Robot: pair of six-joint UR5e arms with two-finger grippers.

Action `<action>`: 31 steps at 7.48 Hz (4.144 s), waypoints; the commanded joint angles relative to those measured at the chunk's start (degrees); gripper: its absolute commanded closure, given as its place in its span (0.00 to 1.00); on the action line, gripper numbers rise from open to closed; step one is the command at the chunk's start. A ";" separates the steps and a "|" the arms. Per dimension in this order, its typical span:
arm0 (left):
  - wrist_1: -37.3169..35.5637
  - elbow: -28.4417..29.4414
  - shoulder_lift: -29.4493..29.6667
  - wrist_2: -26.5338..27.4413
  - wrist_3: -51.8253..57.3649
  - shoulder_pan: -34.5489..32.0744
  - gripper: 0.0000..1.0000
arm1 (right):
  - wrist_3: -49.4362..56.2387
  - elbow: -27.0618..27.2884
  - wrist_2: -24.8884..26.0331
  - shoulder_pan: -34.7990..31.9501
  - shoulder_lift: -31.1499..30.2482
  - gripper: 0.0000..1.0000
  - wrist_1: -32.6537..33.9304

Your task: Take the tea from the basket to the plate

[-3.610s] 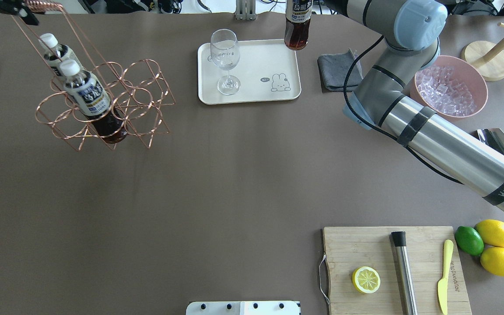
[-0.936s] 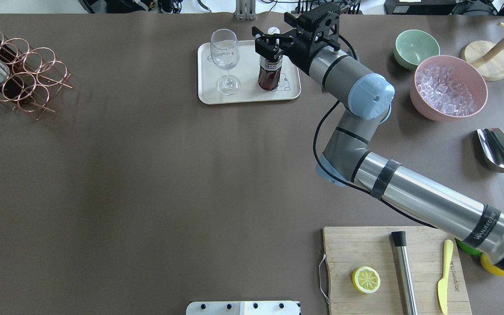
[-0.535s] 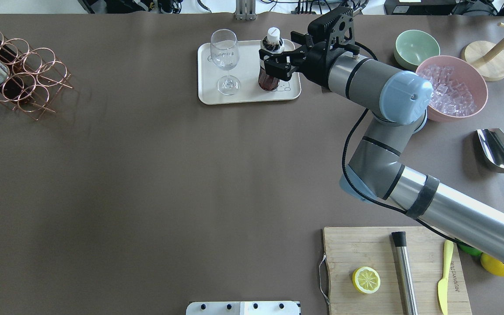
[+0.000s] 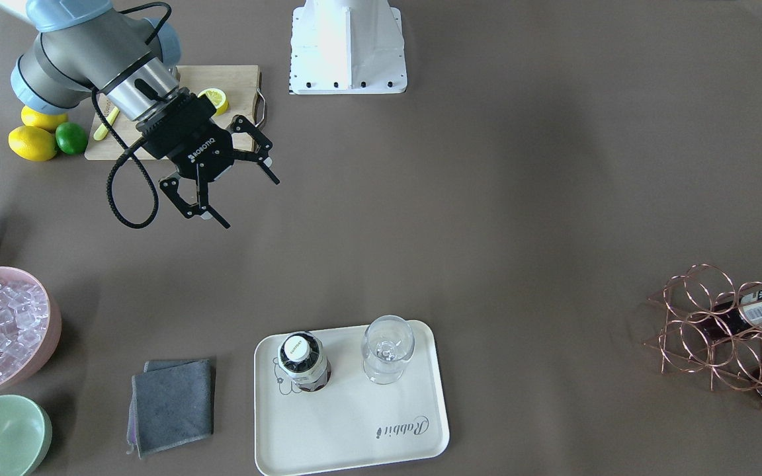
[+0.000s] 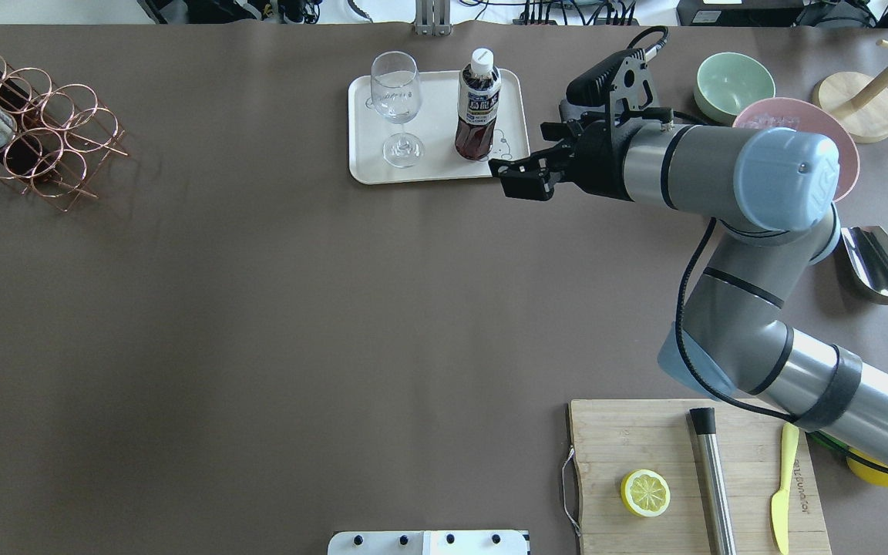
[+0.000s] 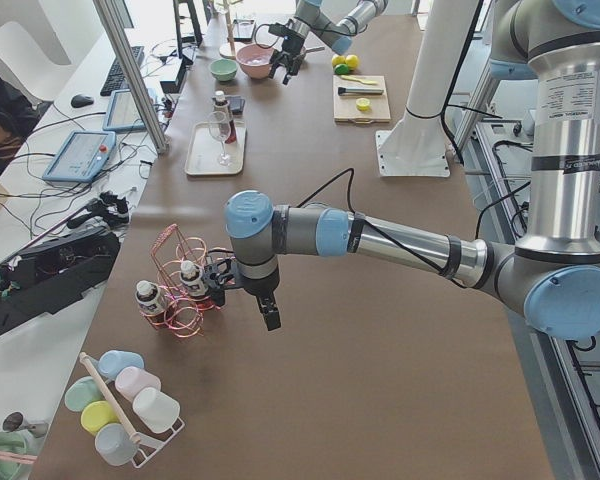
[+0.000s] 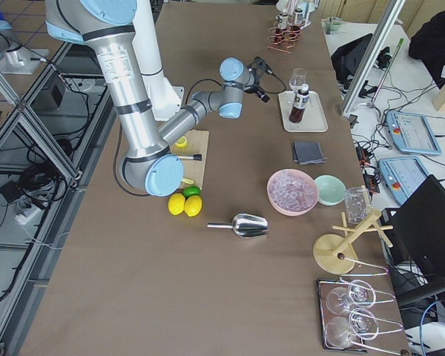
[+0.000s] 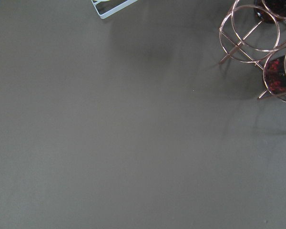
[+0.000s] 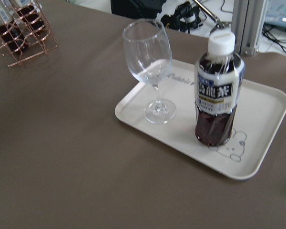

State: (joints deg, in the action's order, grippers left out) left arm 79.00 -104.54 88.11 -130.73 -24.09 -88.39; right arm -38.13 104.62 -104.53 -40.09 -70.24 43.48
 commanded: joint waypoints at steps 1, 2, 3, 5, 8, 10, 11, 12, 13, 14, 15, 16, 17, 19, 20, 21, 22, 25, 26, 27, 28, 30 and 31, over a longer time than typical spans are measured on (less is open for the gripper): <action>0.10 -0.14 -0.57 -0.05 9.37 0.93 0.02 | 0.51 1.73 -12.76 -2.96 -6.12 0.00 11.48; 0.36 0.65 -0.66 -0.05 10.29 1.37 0.02 | 0.77 1.99 -15.93 -3.50 -8.22 0.00 15.28; 0.36 1.09 -0.66 -1.36 10.29 2.33 0.02 | 2.77 1.91 -18.66 -5.77 -11.55 0.00 17.75; 0.36 1.01 -0.75 -2.16 10.21 2.34 0.02 | 5.34 1.82 -27.96 -14.36 -17.71 0.00 25.64; 0.45 1.01 -0.75 -2.25 10.29 2.26 0.02 | 11.82 0.16 -30.03 -26.23 -32.11 0.00 26.74; 0.45 1.09 -0.75 -2.16 10.29 2.25 0.02 | 22.06 -10.86 -30.03 -38.77 -33.03 0.00 26.65; 0.45 1.09 -0.75 -2.16 10.29 2.25 0.02 | 26.48 -14.23 -29.59 -42.32 -33.29 0.00 26.74; 0.45 1.09 -0.75 -2.25 10.29 2.25 0.02 | 26.61 -14.61 -29.15 -44.18 -32.94 0.00 29.53; 0.45 1.09 -0.75 -2.25 10.21 2.25 0.02 | 26.70 -12.44 -27.76 -44.90 -31.11 0.00 35.99; 0.45 1.09 -0.75 -2.25 10.29 2.25 0.02 | 26.79 -7.90 -26.18 -44.90 -30.48 0.00 41.80; 0.45 1.09 -0.75 -2.25 10.21 2.25 0.02 | 26.70 -2.20 -22.68 -44.64 -30.30 0.00 48.21; 0.45 1.01 -0.75 -2.25 10.21 2.25 0.02 | 26.09 -0.05 -22.39 -44.64 -27.34 0.00 53.58; 0.45 1.09 -0.75 -2.25 10.21 2.25 0.02 | 26.09 -0.38 -22.82 -44.38 -26.62 0.00 54.42; 0.45 1.09 -0.75 -2.25 10.29 2.25 0.02 | 26.00 -0.82 -23.09 -44.03 -26.70 0.00 54.43; 0.45 1.18 -0.75 -2.25 10.29 2.25 0.02 | 26.08 -0.82 -23.17 -43.68 -26.53 0.00 54.43; 0.45 1.09 -0.75 -2.25 10.29 2.25 0.02 | 26.09 -0.91 -23.26 -43.67 -26.44 0.00 54.34; 0.45 1.01 -0.75 -2.25 10.21 2.25 0.02 | 26.09 -0.99 -23.78 -43.67 -25.91 0.00 54.43; 0.36 1.00 -0.75 -3.03 10.21 2.17 0.02 | 26.17 -1.00 -24.76 -43.67 -25.91 0.00 54.43; 0.36 1.09 -0.75 -3.82 10.21 2.17 0.02 | 26.09 -1.08 -24.76 -43.67 -25.91 0.00 54.43; 0.45 1.27 -0.75 -3.83 10.21 2.25 0.02 | 26.09 -1.17 -24.76 -43.67 -25.91 0.00 54.43; 0.45 1.44 -0.75 -3.83 10.21 2.17 0.02 | 26.17 -1.17 -24.76 -43.67 -25.91 0.00 54.43; 0.36 1.01 -0.84 -3.83 10.21 1.91 0.02 | 26.17 -1.26 -24.76 -43.67 -25.91 0.00 54.43; 0.36 2.05 -0.75 -3.83 10.29 1.99 0.02 | 26.17 -1.26 -24.76 -43.67 -25.91 0.00 54.43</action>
State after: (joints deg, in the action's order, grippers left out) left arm 79.38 -103.28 87.30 -134.55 -13.88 -86.35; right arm -11.96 103.41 -129.29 -83.76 -96.15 97.91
